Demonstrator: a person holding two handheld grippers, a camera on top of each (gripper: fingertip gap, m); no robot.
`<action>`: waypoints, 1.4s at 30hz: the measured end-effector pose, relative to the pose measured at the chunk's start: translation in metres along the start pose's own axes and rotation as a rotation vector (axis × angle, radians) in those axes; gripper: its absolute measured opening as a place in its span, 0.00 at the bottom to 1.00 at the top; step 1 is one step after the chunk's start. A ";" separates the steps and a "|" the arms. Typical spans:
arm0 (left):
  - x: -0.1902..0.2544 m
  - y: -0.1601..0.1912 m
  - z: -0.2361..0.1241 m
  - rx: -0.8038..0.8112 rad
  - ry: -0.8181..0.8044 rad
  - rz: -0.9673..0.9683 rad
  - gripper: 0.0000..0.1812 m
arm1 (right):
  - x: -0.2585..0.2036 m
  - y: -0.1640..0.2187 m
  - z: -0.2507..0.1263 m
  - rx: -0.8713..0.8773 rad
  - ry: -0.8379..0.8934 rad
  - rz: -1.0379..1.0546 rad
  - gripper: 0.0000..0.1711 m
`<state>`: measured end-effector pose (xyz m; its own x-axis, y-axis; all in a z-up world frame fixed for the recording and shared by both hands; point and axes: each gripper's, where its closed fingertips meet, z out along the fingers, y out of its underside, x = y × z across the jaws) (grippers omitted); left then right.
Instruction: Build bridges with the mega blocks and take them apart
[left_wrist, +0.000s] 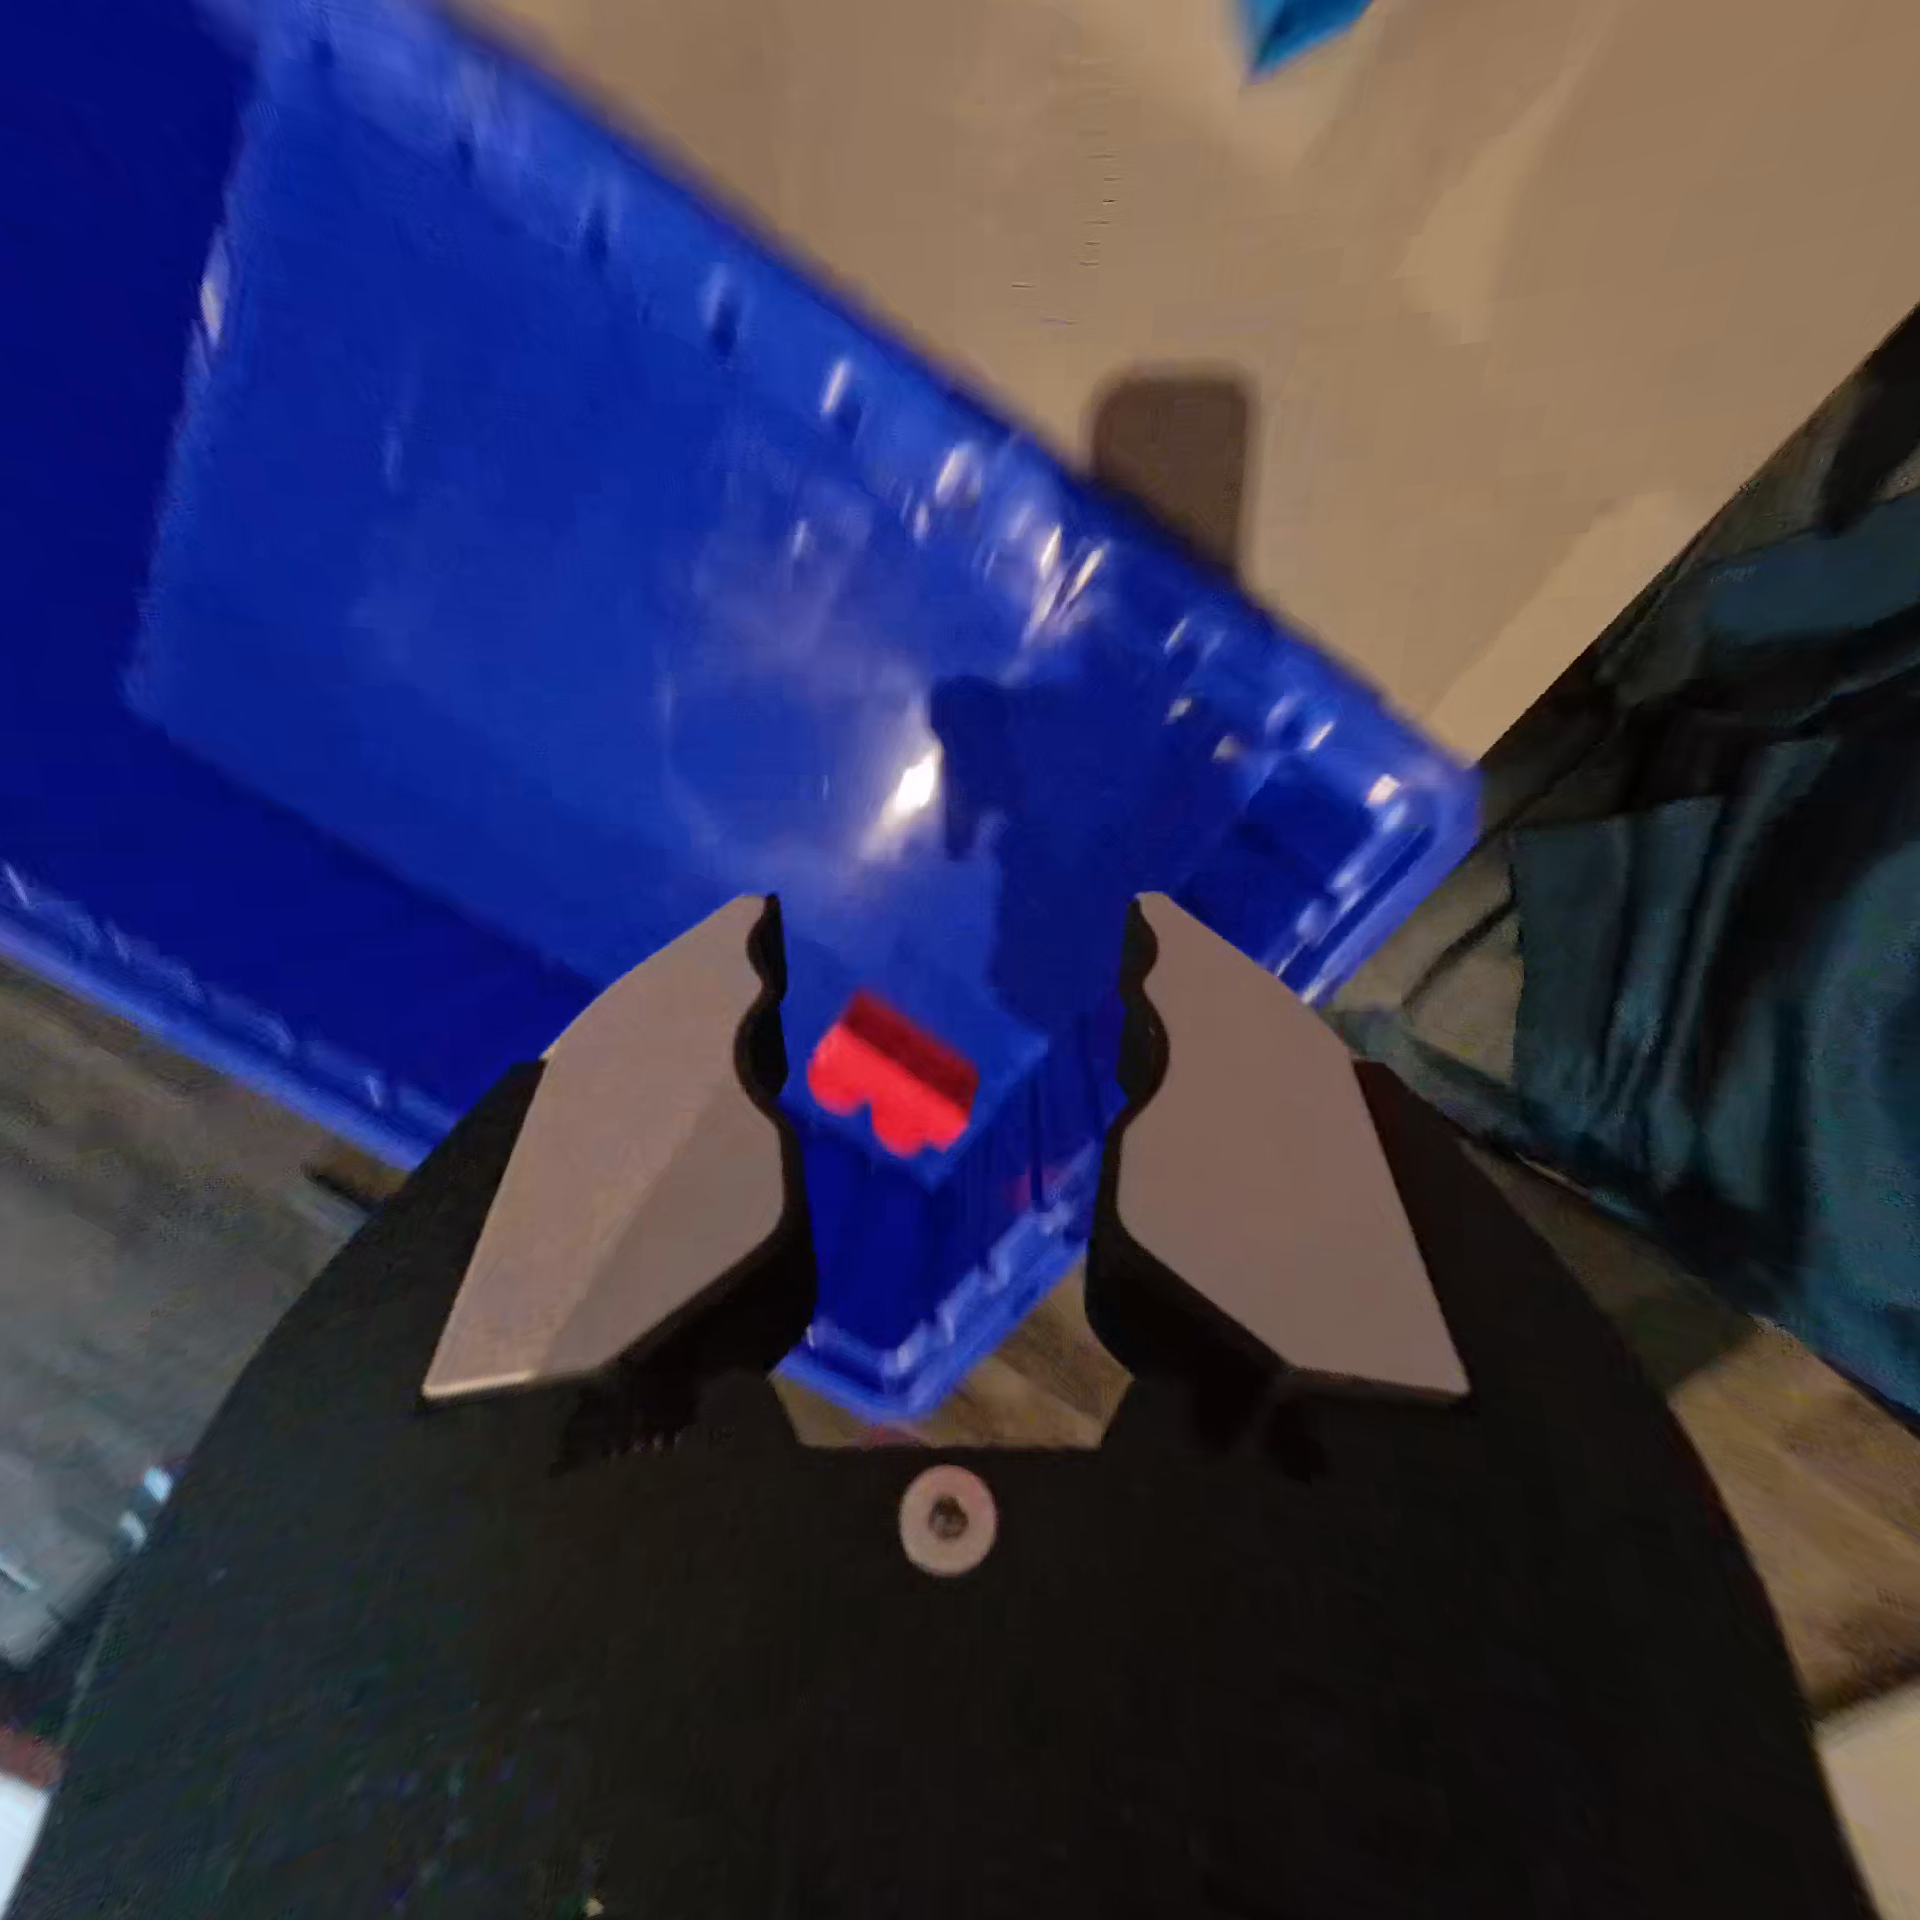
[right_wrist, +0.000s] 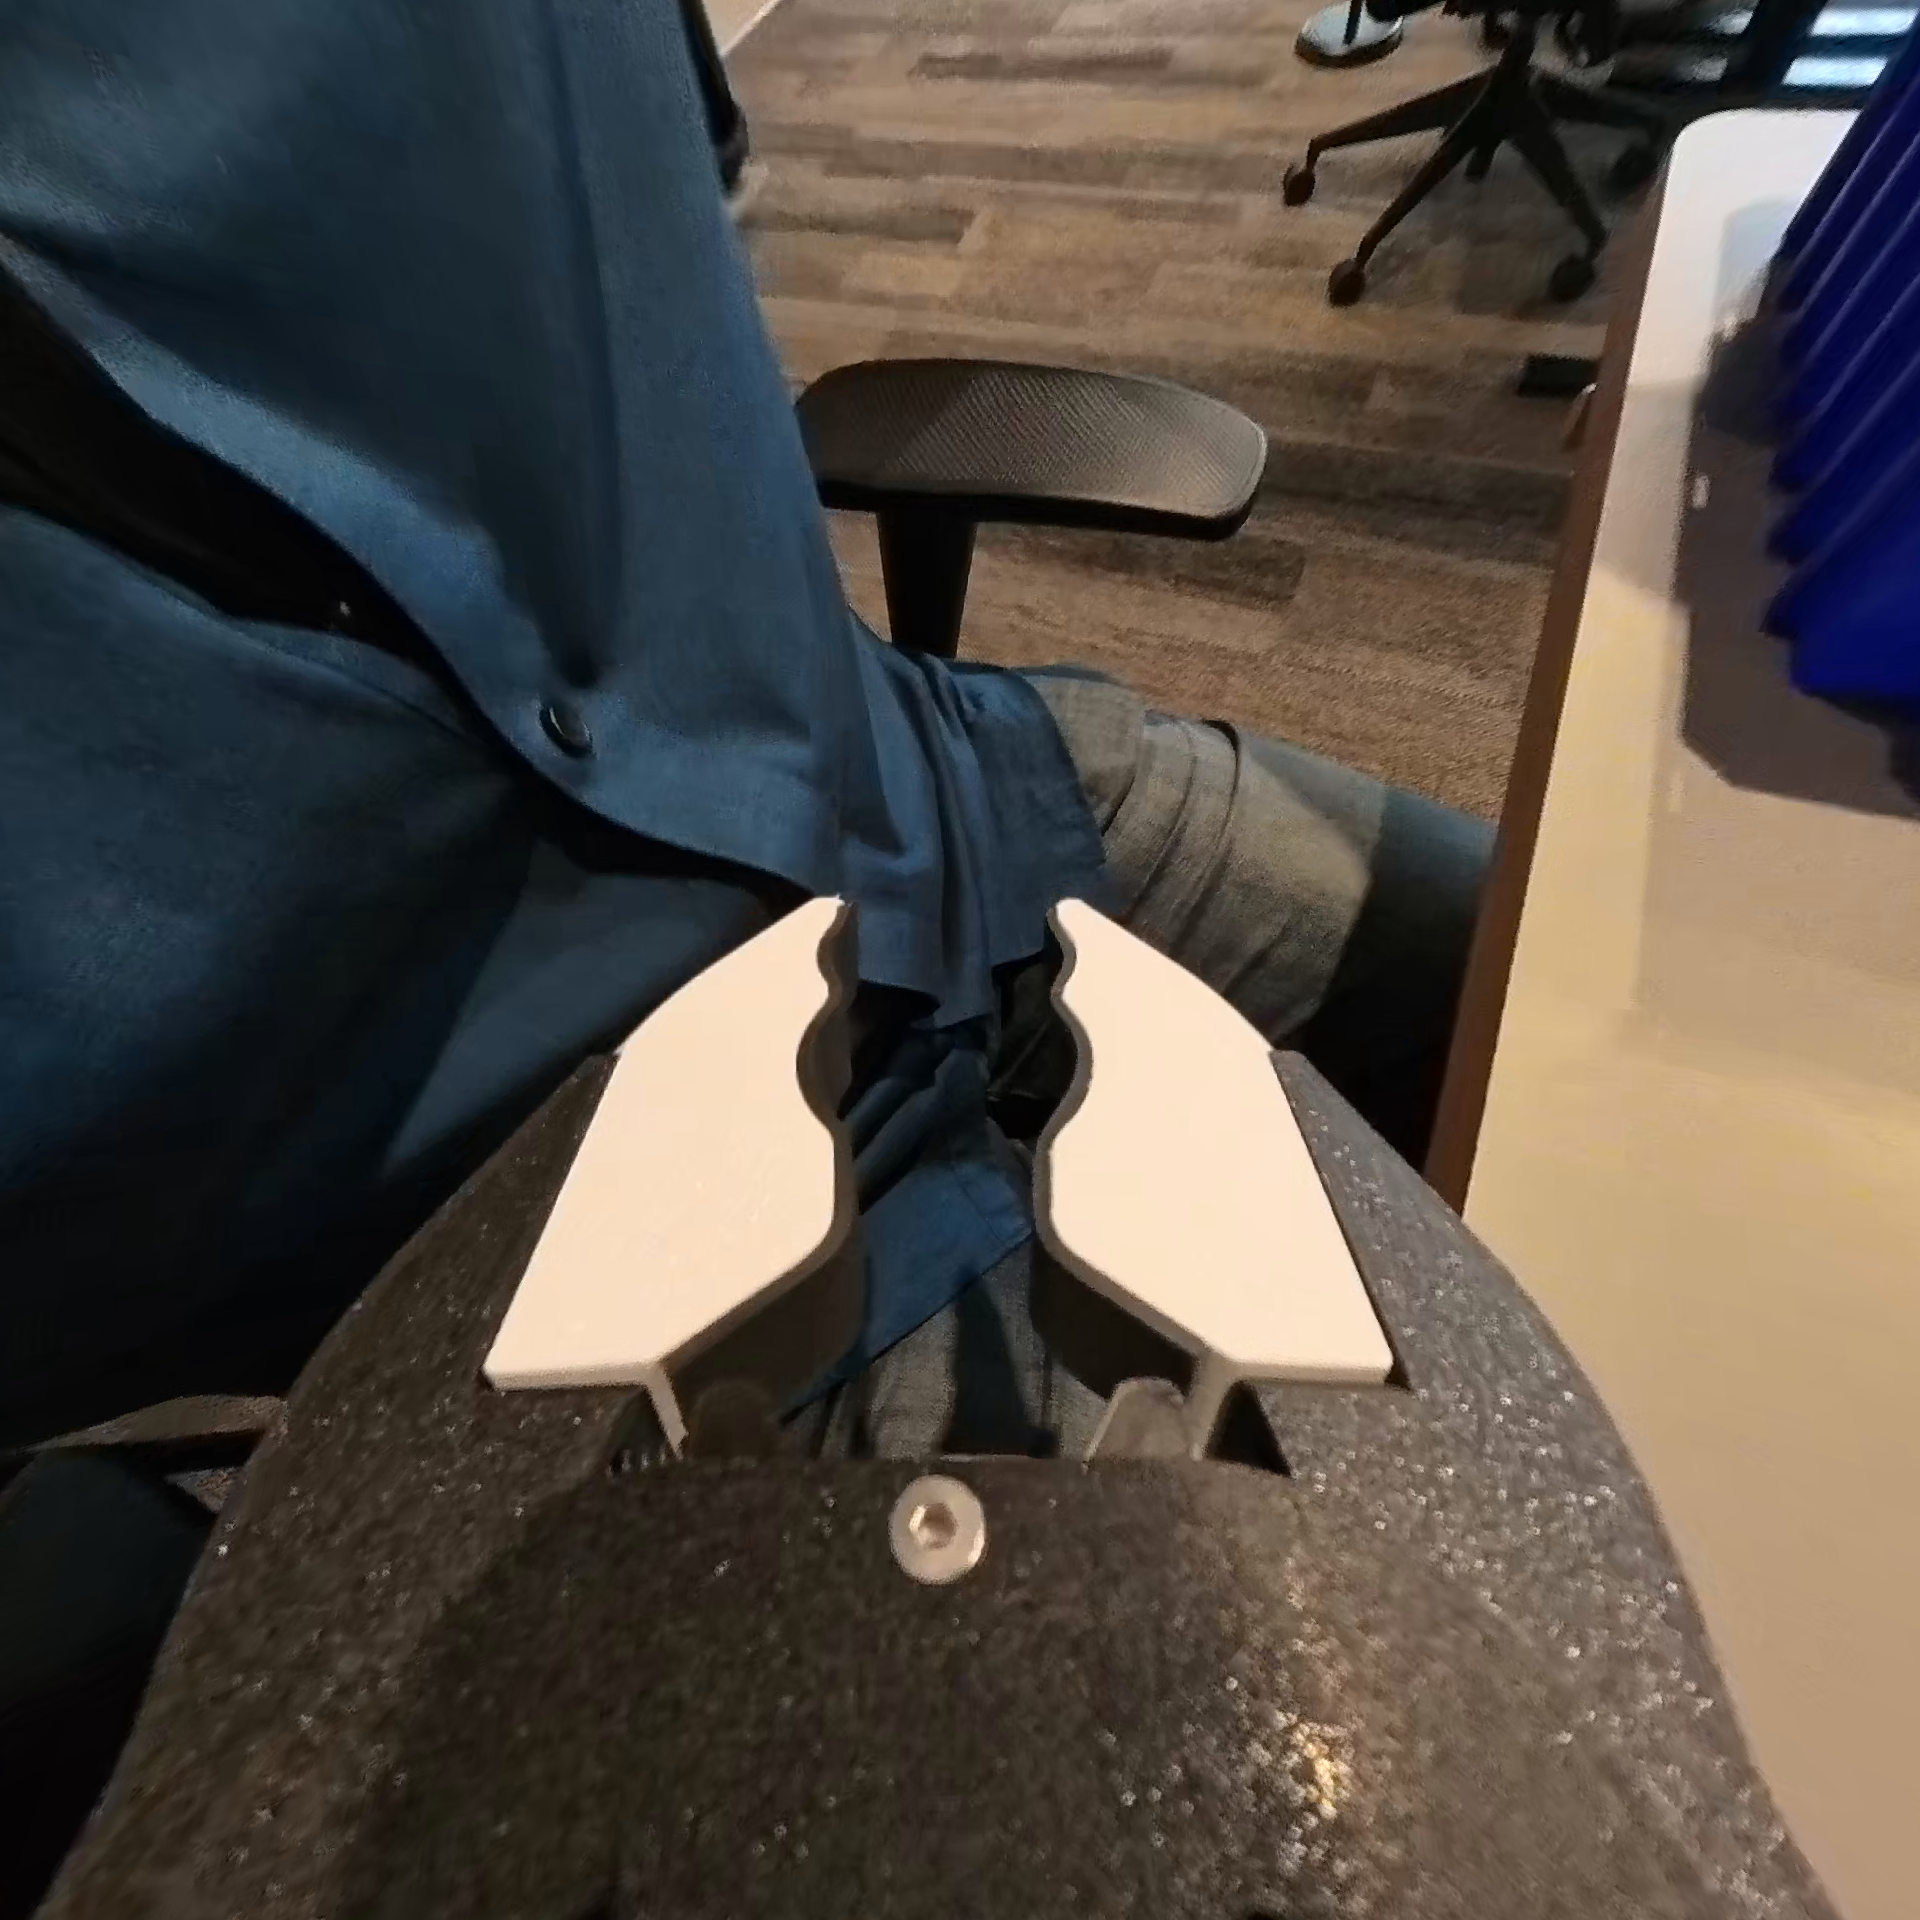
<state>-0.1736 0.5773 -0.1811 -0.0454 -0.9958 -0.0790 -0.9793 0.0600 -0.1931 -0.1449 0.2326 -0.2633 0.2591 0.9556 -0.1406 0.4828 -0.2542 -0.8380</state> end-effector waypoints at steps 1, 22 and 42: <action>-0.008 0.018 0.001 -0.039 0.013 -0.057 0.36 | 0.003 -0.001 0.002 -0.002 0.005 0.001 0.20; -0.027 0.125 0.051 -0.007 0.159 -0.360 0.36 | 0.070 -0.130 0.010 -0.147 0.166 -0.268 0.21; -0.045 0.127 0.099 -0.345 0.054 -0.319 0.21 | 0.044 -0.084 0.001 -0.099 0.134 -0.194 0.21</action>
<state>-0.2765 0.6364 -0.2994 0.2669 -0.9636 -0.0159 -0.9539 -0.2665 0.1380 -0.1750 0.2964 -0.1992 0.2590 0.9613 0.0944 0.6118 -0.0876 -0.7861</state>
